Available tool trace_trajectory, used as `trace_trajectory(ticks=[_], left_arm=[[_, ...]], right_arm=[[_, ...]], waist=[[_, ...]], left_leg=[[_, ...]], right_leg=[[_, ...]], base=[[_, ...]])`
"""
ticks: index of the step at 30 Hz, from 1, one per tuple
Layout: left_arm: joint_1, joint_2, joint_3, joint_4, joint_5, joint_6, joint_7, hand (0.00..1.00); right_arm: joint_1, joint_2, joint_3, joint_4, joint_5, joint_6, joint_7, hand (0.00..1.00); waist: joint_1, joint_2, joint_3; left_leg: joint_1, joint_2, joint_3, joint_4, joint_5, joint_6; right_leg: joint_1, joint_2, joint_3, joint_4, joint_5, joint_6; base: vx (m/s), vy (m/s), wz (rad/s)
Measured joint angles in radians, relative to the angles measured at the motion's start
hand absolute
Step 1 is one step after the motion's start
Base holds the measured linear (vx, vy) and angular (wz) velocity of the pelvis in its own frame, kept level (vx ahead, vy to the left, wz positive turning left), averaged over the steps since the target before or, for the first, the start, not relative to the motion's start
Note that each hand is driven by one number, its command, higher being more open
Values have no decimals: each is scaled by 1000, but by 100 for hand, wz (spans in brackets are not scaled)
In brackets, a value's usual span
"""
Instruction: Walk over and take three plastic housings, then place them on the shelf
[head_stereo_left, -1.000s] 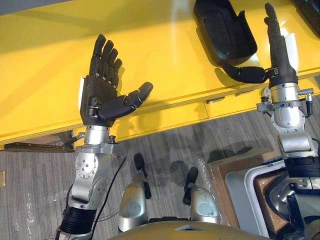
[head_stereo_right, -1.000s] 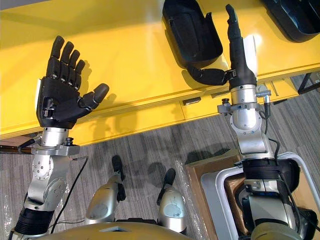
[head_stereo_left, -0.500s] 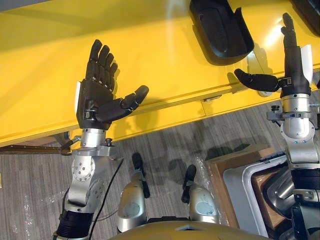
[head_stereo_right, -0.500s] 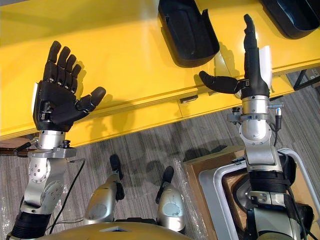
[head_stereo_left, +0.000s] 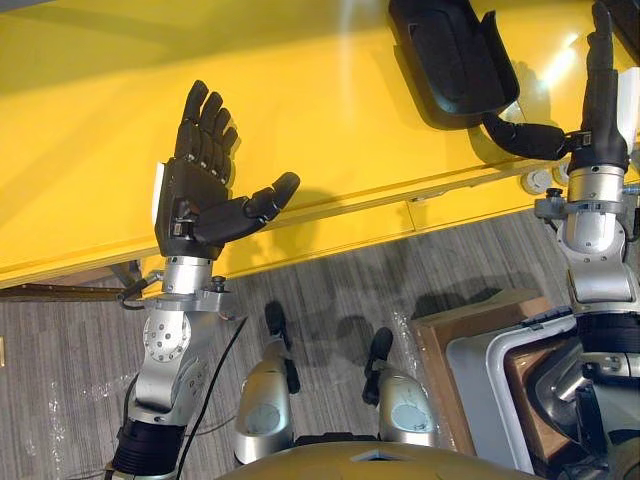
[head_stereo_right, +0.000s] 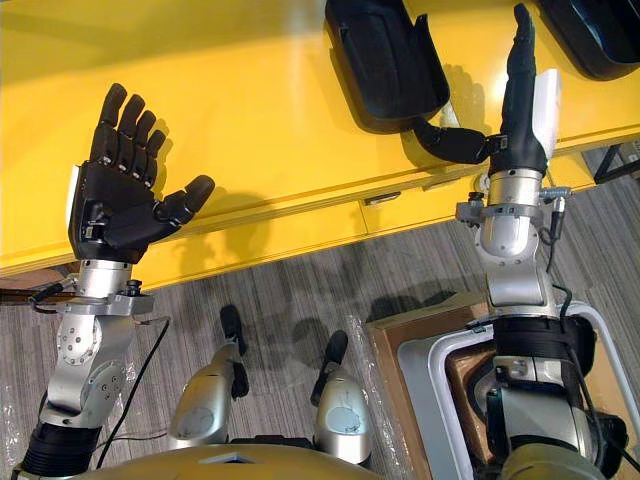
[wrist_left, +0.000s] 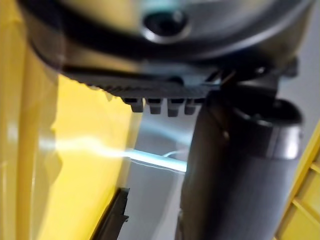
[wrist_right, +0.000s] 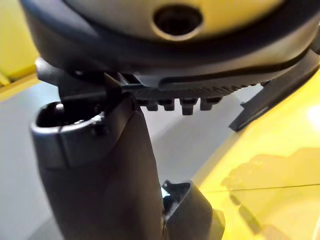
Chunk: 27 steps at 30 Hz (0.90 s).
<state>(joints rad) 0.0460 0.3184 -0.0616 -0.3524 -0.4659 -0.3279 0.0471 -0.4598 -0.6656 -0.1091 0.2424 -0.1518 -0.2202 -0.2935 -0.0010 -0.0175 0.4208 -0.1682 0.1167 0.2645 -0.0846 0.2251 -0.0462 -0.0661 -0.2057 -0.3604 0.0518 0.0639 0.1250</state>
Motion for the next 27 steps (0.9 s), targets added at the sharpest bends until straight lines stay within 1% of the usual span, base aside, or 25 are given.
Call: trace_trajectory(ticks=[3, 6, 9, 15, 22, 25, 27], left_arm=[[-3, 3, 0, -2, -4, 0, -29, 100], [-10, 3, 0, -21, -4, 0, -39, 100], [-14, 5, 1, -56, -5, -2, -40, 100], [-40, 6, 2, -57, -12, -2, -44, 100], [-41, 6, 6, -57, -12, -3, -63, 100], [-36, 6, 6, -57, -12, -16, -75, 100], [-30, 6, 7, -65, -12, -22, -82, 100]], right_arm=[[-21, 0, 35, 11, 0, 11, 0, 100], [-42, 0, 46, 36, 0, 16, 0, 100], [-65, 0, 47, 42, 1, 18, 0, 100], [-108, -12, 61, 79, 0, 18, 1, 100], [-110, -12, 68, 79, 1, 18, 1, 100], [-108, -12, 68, 76, 0, 18, 0, 100], [-71, -12, 52, 30, -1, 18, 0, 100]], waist=[[-1, 1, 0], [0, 3, 2], [-1, 14, 11], [2, 33, 26], [-1, 34, 27], [-2, 34, 27], [-1, 34, 27]], left_leg=[[-1, 0, -3, 0, 0, 0], [-4, -1, -8, 0, 0, -1], [-7, -2, -13, 0, 2, -1], [-9, -1, -21, 0, 6, -1], [-10, -1, -21, 0, 8, -2], [-10, -1, -21, 0, 8, -2], [-8, -1, -21, 0, 8, -2]], right_leg=[[0, 0, -2, 1, -2, -2], [-1, 0, -6, 2, -3, -3], [-2, -2, -11, 7, -6, -3], [-5, -2, -18, 20, -14, -1], [-6, -2, -19, 20, -16, -2], [-6, -2, -19, 20, -16, -2], [-5, -2, -19, 20, -16, -2]], base=[[0, 0, 0], [-4, -6, 4], [-2, -5, 6], [-4, -11, 3], [0, 0, 0], [0, 0, 0], [0, 0, 0]])
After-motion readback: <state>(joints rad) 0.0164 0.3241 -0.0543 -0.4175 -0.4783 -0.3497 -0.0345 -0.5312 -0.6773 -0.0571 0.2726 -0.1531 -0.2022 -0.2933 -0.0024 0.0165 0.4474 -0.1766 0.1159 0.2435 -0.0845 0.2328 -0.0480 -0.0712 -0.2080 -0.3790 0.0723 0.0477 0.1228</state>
